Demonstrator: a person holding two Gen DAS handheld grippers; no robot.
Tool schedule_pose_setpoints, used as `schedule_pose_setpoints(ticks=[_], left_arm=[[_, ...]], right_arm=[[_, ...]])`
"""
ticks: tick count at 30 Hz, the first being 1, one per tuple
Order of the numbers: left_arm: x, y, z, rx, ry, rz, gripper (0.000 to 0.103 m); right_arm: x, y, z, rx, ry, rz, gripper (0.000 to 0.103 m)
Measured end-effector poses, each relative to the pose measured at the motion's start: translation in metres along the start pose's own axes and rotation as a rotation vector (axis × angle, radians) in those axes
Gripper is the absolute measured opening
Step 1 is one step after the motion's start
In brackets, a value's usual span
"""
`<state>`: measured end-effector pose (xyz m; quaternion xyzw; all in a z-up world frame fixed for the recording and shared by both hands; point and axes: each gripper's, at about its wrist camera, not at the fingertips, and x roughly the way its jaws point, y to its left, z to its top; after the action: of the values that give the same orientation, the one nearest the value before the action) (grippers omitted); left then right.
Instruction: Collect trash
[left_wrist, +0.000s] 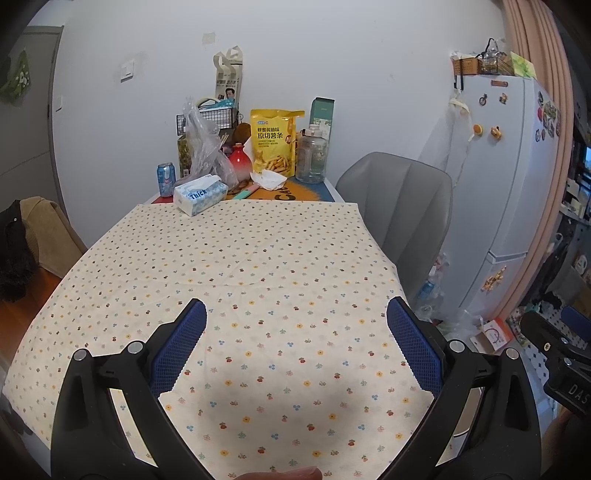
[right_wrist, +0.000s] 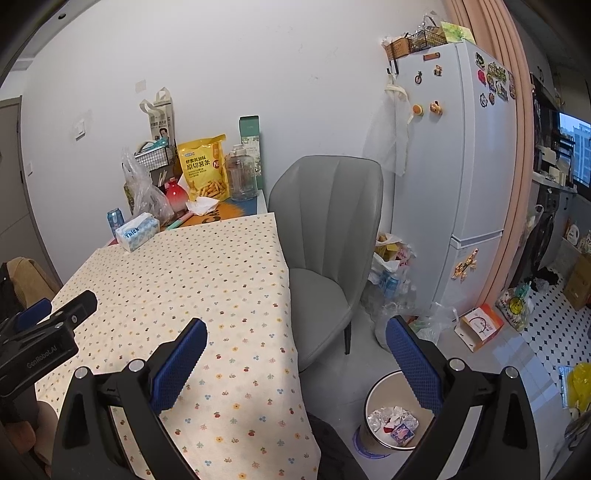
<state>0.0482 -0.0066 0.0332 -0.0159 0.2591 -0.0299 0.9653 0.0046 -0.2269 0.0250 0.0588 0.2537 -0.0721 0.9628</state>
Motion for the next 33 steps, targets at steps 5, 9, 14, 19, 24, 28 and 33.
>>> schedule_pose_setpoints(ticks=[5,9,14,19,24,28,33], left_arm=[[-0.0016,-0.0035,0.0002,0.010,-0.007,0.004,0.097],[-0.0019,0.0007,0.0019,0.004,-0.016,0.017,0.097],[0.0004,0.0058,0.0033,-0.016,-0.017,0.018,0.097],[0.0002,0.0016,0.0026,-0.010,-0.015,0.011,0.097],[-0.0010,0.0004,0.0028,-0.007,-0.017,0.009,0.097],[-0.0007,0.0004,0.0028,-0.007,-0.015,0.010,0.097],[-0.0009,-0.0030,0.0030,0.004,-0.017,0.016,0.097]], right_arm=[[-0.0037,-0.0056,0.0002,0.019,-0.015,-0.005,0.095],[-0.0031,-0.0062,0.0010,0.019,-0.017,-0.008,0.095],[-0.0047,-0.0052,0.0027,0.015,-0.022,-0.013,0.095],[-0.0048,-0.0066,0.0025,0.016,-0.023,-0.014,0.095],[-0.0053,-0.0063,0.0022,0.016,-0.022,-0.013,0.095],[-0.0054,-0.0062,0.0019,0.014,-0.022,-0.012,0.095],[-0.0051,-0.0059,0.0010,0.014,-0.020,-0.009,0.095]])
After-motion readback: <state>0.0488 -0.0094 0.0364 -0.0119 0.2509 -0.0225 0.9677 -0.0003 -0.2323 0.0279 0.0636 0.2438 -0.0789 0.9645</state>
